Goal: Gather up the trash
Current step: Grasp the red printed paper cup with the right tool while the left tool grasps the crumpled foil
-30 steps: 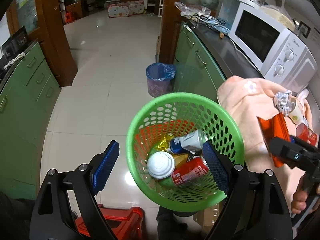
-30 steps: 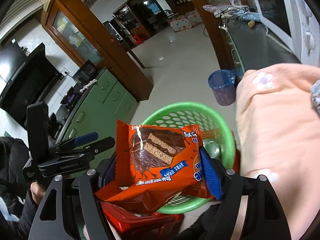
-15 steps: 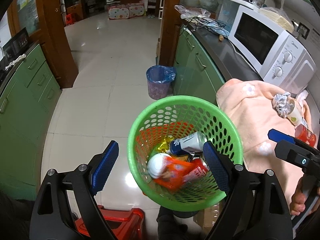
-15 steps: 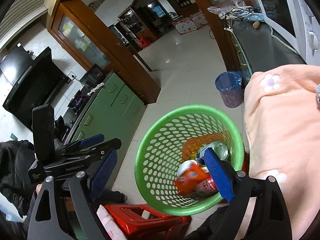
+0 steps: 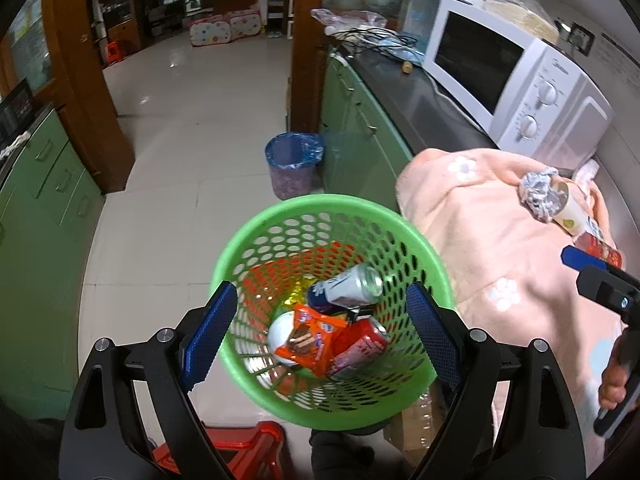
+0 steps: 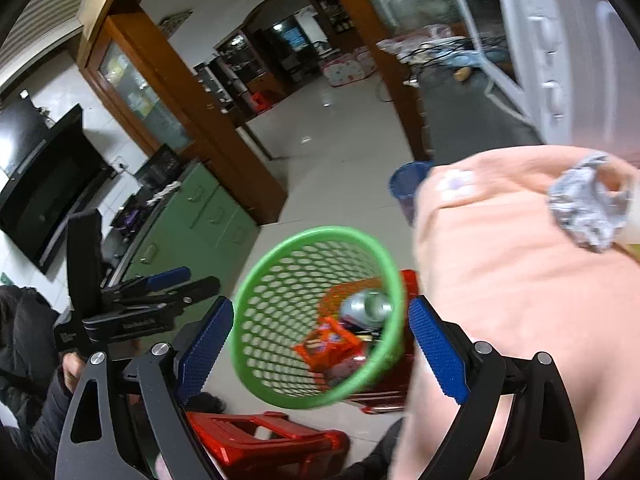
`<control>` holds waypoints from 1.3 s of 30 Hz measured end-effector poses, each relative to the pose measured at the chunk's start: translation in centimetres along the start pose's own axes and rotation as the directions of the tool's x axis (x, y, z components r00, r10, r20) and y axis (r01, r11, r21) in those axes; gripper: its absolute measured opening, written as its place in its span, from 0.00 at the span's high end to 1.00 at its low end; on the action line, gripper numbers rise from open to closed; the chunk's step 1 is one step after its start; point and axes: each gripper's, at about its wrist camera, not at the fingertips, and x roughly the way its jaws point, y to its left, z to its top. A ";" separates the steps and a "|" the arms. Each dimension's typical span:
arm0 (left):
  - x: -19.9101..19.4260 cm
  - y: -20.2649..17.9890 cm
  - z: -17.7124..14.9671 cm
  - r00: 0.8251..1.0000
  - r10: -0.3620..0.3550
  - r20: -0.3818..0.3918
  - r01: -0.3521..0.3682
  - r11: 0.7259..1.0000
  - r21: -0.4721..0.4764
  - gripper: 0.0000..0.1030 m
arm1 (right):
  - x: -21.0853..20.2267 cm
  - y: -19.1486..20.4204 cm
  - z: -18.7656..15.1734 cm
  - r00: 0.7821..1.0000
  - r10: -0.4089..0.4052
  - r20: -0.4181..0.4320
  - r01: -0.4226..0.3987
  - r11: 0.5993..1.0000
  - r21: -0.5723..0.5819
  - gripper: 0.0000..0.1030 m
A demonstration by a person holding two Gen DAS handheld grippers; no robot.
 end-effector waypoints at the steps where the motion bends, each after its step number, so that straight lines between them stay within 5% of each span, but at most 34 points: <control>1: 0.1 -0.4 0.1 1.000 -0.005 -0.001 0.005 1.000 0.008 0.17 | -0.6 -0.7 -0.1 1.000 -0.022 0.002 0.022 1.000 0.000 0.16; 14: 1.3 -6.3 1.2 0.998 -0.060 -0.017 0.062 0.992 0.110 0.17 | -7.3 -8.4 -0.9 0.963 -0.271 0.016 0.271 0.963 -0.003 0.16; 24: 2.4 -10.0 1.5 0.995 -0.094 -0.038 0.099 0.982 0.163 0.17 | -10.3 -14.9 -0.1 0.882 -0.461 -0.100 0.445 0.884 -0.144 0.16; 39: 4.4 -15.6 3.5 0.988 -0.142 -0.060 0.153 0.956 0.251 0.17 | -7.6 -19.9 -0.1 0.758 -0.573 -0.312 0.460 0.808 -0.367 0.16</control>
